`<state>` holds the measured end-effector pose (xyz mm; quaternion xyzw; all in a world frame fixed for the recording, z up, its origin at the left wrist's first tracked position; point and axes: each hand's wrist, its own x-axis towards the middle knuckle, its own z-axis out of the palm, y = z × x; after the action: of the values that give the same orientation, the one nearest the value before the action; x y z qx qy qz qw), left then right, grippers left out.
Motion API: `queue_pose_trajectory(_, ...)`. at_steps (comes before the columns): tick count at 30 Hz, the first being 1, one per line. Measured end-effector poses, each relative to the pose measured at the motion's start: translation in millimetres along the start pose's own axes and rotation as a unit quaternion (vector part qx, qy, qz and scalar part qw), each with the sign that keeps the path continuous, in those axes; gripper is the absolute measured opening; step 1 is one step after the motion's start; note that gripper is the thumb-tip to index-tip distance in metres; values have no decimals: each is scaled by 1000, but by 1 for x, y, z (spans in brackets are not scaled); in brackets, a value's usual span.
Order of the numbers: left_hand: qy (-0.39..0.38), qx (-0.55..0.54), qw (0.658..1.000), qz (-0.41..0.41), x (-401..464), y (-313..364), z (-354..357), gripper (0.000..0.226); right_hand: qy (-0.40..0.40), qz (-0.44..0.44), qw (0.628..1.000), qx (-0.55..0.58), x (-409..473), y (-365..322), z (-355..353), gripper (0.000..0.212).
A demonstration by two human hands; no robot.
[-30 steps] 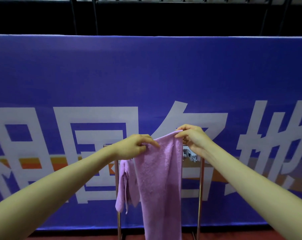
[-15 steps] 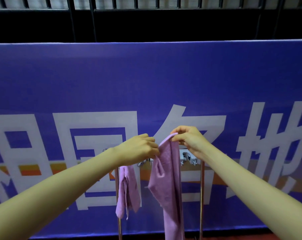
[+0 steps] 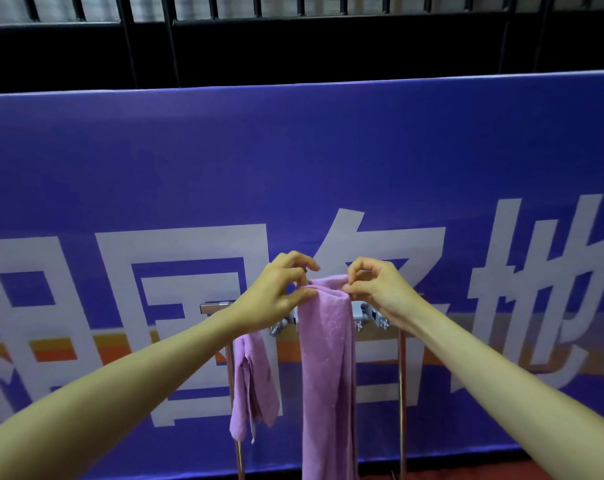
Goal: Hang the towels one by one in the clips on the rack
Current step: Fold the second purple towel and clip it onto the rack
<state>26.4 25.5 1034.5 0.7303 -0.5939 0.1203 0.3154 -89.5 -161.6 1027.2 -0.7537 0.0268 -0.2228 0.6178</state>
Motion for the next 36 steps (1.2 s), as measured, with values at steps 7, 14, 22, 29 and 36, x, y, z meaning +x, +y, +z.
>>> queue_pose_trajectory(7, 21, -89, 987, -133, 5, 4, 1, 21, 13, -12, 1000, -5, -3, 5, 2, 13)
queue_pose_trajectory(14, 53, -37, 984, -166, 1, 6, 3, 22, -10, 12, 1000, 23, -2, 8, 15, 14)
queue_pose_trajectory(22, 76, -6, 981, -176, -4, 0, -2, 23, -60, 37, 997, 22, -1, 1, 25, 19)
queue_pose_trajectory(29, 75, -13, 983, -166, -2, 0, -7, 23, -81, 29, 996, -39, 0, -5, 25, 34)
queue_pose_trajectory(36, 32, -6, 989, -142, 2, 2, -13, 20, -74, 8, 992, -102, 0, -8, 28, 26)
